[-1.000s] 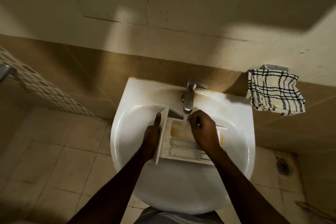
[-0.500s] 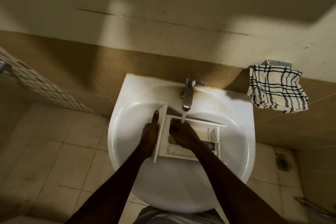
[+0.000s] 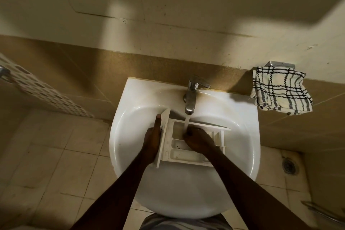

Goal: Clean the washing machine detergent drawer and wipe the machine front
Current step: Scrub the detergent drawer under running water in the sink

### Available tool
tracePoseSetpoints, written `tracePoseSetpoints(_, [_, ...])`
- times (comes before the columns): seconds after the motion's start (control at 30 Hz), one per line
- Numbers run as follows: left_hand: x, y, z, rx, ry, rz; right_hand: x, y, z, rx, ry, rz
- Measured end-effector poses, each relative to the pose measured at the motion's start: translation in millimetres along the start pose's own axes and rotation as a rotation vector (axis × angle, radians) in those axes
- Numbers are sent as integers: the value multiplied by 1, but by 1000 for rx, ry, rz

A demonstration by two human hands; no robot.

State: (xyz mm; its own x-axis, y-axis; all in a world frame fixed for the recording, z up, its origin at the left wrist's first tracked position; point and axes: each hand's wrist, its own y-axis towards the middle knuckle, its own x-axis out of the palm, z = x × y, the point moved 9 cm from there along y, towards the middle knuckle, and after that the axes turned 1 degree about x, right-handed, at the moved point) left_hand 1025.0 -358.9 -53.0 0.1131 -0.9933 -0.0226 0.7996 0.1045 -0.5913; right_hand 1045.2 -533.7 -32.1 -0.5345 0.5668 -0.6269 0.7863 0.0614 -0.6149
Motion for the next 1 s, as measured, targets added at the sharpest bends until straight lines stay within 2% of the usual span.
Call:
tracePoseSetpoints(0.07, [-1, 0, 0, -4, 2, -1, -11, 2, 26, 121, -84, 41])
tracePoseSetpoints(0.17, [1, 0, 1, 23, 15, -9, -4, 17, 9, 152, -117, 2])
tracePoseSetpoints(0.27, [1, 1, 4, 38, 17, -15, 18, 21, -21, 64, 43, -90])
tracePoseSetpoints(0.37, [-2, 1, 1, 9, 25, -3, 8, 1, -18, -85, 13, -61])
tracePoseSetpoints(0.5, [-2, 1, 2, 8, 18, -5, -11, 4, 26, 50, -217, 9])
tracePoseSetpoints(0.57, [-2, 1, 1, -7, 19, -2, -9, 7, 13, 94, -174, 57])
tracePoseSetpoints(0.7, [-2, 1, 1, -9, 10, 6, 19, -2, -48, -125, -80, 4])
tracePoseSetpoints(0.77, [-2, 0, 2, -10, 14, 14, 16, -17, -48, -231, -52, 1])
tracePoseSetpoints(0.83, [-3, -1, 1, -24, 8, 15, 4, -24, -25, -254, -106, 34])
tracePoseSetpoints(0.9, [-2, -1, -2, -53, -23, 0, -13, -30, 0, -211, -250, 147])
tracePoseSetpoints(1.0, [5, -2, -11, -103, -75, -50, -47, -55, 3, -290, -219, 532])
